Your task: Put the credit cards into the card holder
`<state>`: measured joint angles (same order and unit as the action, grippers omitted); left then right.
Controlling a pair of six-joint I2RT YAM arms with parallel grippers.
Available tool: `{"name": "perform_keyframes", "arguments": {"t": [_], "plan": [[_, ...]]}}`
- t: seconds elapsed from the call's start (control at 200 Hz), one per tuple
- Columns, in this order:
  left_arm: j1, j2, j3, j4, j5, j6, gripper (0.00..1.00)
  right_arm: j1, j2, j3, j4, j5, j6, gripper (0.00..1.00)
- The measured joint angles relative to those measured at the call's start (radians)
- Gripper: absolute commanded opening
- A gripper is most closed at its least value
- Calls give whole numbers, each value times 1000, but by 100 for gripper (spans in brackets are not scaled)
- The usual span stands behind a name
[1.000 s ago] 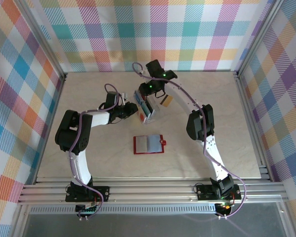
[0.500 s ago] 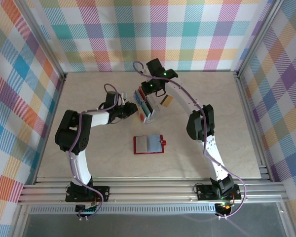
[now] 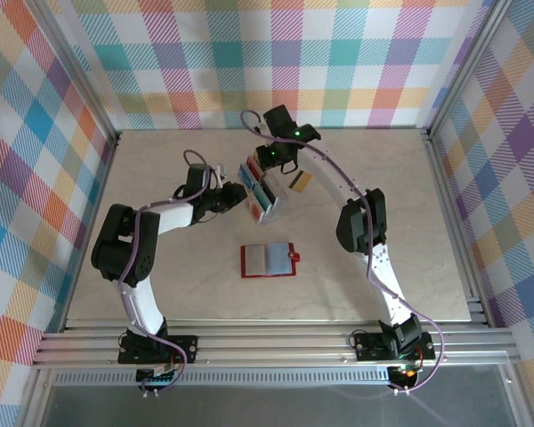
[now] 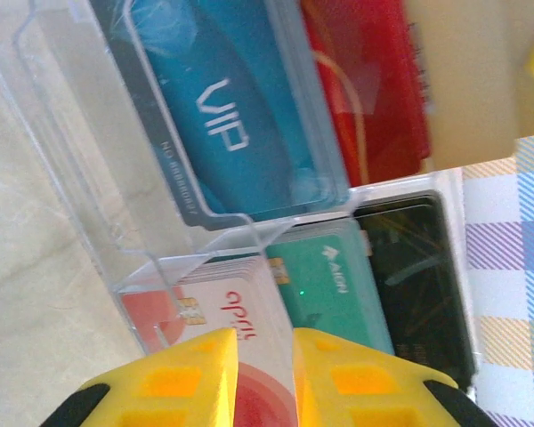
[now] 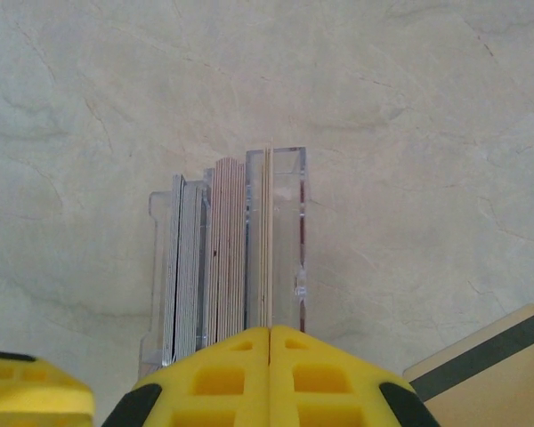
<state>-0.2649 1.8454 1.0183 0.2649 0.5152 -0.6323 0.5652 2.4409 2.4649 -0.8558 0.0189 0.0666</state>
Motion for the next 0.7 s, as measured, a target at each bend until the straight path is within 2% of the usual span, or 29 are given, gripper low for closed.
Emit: {"name": "perform_keyframes", "arguments": {"t": [0.24, 0.7], "plan": [[0, -22, -3, 0, 0, 0, 24, 0, 0, 0, 1, 24, 10, 0], [-1, -74, -61, -3, -2, 0, 32, 1, -14, 0, 5, 53, 40, 0]]}}
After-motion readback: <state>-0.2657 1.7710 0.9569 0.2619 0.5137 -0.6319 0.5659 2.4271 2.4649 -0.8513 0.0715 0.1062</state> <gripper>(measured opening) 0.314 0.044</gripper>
